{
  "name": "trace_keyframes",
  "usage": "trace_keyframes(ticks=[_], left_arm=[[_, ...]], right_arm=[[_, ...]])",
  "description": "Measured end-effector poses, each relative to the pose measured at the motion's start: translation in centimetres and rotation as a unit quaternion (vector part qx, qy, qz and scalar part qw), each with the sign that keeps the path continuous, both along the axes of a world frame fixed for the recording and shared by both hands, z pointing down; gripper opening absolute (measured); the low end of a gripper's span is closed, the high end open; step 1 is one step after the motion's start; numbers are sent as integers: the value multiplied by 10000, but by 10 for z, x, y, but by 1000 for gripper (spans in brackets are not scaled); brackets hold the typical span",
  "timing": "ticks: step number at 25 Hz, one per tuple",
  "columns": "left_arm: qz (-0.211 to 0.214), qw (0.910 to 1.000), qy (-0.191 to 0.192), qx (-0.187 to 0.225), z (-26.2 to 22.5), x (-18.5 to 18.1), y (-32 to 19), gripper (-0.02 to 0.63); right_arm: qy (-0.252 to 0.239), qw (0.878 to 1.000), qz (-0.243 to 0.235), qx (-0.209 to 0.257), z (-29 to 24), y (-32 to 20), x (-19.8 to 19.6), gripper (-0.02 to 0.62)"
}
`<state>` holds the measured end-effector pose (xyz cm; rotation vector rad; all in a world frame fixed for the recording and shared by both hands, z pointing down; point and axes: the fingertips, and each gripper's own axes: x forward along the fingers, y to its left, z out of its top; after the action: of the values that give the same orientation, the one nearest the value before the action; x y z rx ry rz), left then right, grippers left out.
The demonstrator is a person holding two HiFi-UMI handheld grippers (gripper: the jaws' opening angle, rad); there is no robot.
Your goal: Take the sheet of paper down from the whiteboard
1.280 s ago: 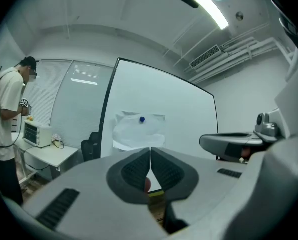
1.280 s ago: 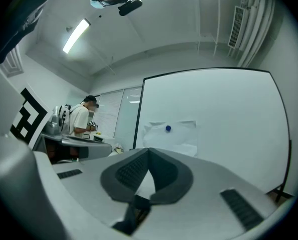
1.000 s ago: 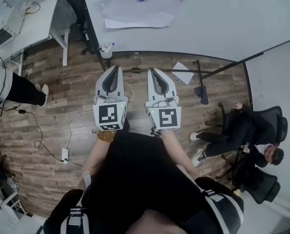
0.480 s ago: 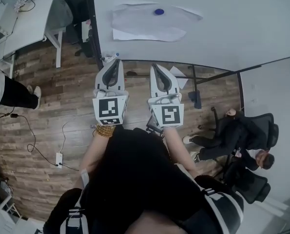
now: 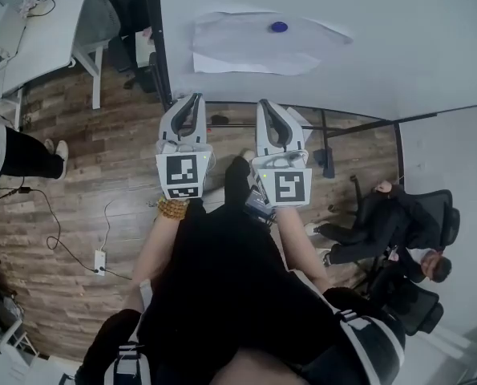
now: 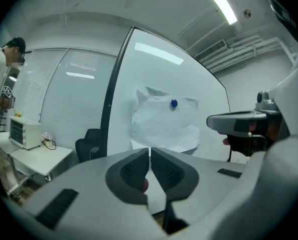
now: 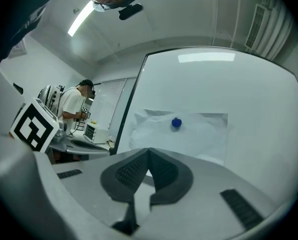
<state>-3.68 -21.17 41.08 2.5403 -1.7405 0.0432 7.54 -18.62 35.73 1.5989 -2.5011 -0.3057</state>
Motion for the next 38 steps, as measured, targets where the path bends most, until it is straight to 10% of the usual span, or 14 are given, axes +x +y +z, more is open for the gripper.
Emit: trace_keyframes(ticks=[12, 23, 38], left_arm=[[-317, 9993, -144, -110, 19, -6, -31, 20], [-432, 9983, 135, -363, 32, -11, -48, 66], [-342, 9986, 51, -391, 34, -24, -55, 67]], right_arm=[[-47, 9990, -387, 223, 4, -38, 4, -2], [462, 9888, 161, 1410, -75, -71, 21, 0], [694, 9857, 272, 1510, -86, -98, -1, 64]])
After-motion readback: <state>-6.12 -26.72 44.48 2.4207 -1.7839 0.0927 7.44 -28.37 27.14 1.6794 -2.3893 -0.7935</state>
